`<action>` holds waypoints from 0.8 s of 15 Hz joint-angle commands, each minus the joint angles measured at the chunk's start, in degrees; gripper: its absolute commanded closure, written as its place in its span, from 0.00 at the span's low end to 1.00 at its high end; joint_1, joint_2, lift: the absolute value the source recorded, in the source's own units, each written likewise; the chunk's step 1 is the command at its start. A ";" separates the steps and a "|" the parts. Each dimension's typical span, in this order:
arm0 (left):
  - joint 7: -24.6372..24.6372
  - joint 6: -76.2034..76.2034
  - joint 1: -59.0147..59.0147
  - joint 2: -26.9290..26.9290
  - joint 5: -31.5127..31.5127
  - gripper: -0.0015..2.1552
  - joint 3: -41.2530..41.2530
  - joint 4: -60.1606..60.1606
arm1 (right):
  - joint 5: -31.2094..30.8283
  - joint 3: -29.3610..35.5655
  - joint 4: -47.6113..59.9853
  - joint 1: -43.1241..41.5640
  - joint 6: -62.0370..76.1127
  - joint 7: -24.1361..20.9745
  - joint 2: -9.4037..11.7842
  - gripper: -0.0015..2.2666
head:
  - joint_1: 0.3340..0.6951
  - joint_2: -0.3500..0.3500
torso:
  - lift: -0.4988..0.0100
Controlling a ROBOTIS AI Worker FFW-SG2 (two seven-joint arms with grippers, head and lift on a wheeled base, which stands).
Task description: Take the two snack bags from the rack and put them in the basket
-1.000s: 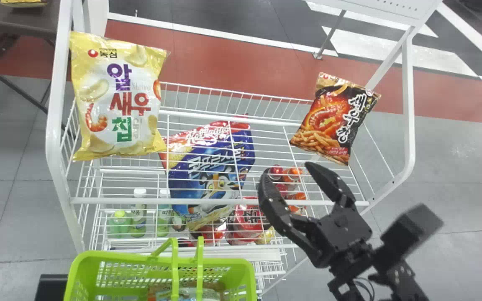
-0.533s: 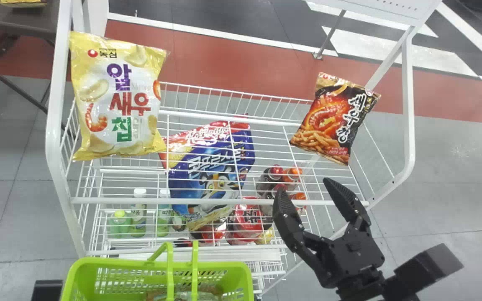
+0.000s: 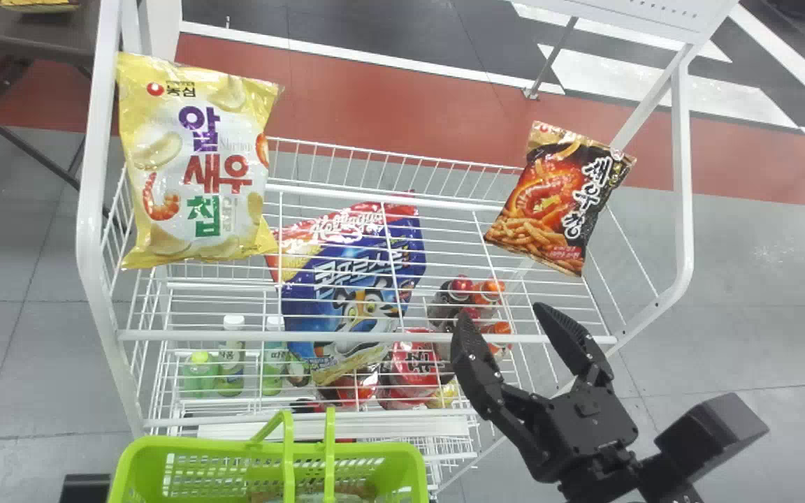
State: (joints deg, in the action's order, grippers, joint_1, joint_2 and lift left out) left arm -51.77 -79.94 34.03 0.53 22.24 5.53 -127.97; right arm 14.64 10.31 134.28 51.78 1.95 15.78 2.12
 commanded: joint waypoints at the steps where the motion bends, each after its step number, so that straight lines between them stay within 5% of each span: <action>1: 0.00 0.17 0.43 -0.67 0.00 0.73 0.10 -0.17 | 0.04 -0.29 0.28 0.16 -0.16 -0.14 0.08 0.03 | 1.00 0.00 | 0.96; 12: 0.53 0.35 1.39 -0.67 -0.26 0.73 0.54 -0.79 | 0.13 -1.34 0.90 0.52 -0.33 -0.75 0.52 0.03 | 1.00 0.00 | 0.96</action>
State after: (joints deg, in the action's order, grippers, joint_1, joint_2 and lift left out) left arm -51.28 -79.71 35.41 0.53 22.02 5.99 -128.83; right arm 14.77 9.01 135.17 52.31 1.64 15.03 2.72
